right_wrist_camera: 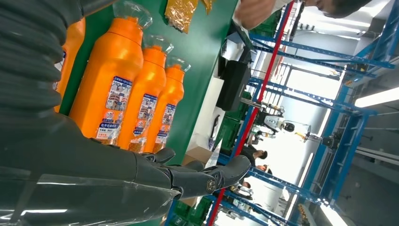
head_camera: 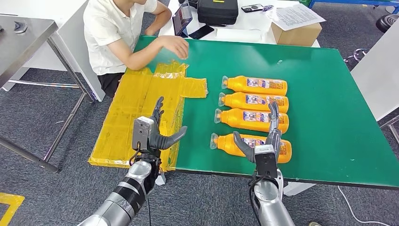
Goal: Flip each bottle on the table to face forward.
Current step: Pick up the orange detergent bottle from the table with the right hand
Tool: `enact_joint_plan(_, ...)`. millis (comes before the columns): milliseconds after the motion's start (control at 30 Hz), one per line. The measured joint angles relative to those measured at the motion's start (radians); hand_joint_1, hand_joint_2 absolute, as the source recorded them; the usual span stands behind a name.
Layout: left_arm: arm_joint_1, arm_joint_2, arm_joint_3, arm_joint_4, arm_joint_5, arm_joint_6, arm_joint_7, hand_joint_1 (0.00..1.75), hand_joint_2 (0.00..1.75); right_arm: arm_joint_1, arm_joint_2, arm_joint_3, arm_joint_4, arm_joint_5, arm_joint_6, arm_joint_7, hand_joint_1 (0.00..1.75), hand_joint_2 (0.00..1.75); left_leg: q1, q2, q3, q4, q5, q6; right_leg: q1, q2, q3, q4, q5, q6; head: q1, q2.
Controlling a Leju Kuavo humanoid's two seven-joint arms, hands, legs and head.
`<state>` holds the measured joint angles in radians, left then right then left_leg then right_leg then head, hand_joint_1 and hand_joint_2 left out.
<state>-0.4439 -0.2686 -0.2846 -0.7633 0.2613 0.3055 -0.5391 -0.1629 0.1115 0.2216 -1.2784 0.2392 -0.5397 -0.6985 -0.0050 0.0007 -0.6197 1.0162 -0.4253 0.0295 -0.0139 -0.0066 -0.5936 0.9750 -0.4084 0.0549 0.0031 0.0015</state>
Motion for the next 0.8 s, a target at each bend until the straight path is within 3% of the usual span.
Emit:
enact_joint_plan(167,0.001,0.000,-0.001,0.000,-0.013,0.011,0.000,0.00,1.75,-0.001,-0.002,0.001,0.009,0.067,-0.032,0.014,0.00,1.75,0.000,0.000,0.000,0.000,0.000,0.000,0.000,0.000,0.000,0.000,0.000,0.000,0.000,0.000)
enact_joint_plan(400,0.050,0.000,-0.037,-0.052,-0.094,0.039,0.030,0.00,1.75,-0.008,-0.072,0.034,0.081,0.458,-0.139,0.159,0.00,1.75,0.000,-0.001,0.000,0.000,0.000,0.000,0.000,0.000,0.000,0.000,0.000,0.000,0.000,0.000)
enact_joint_plan(633,0.120,0.000,-0.076,-0.170,-0.128,0.022,0.074,0.00,1.75,0.031,-0.178,0.084,0.087,0.650,-0.062,0.312,0.00,1.75,-0.001,-0.001,-0.001,0.000,-0.001,0.001,0.000,0.000,0.000,-0.001,0.000,0.000,0.000,0.000)
enact_joint_plan(800,0.144,0.000,-0.089,-0.219,-0.136,0.014,0.087,0.00,1.75,0.051,-0.239,0.109,0.074,0.719,-0.016,0.370,0.00,1.75,0.000,-0.001,-0.001,0.000,-0.001,0.001,0.000,0.000,-0.001,-0.001,0.000,0.000,0.000,0.000)
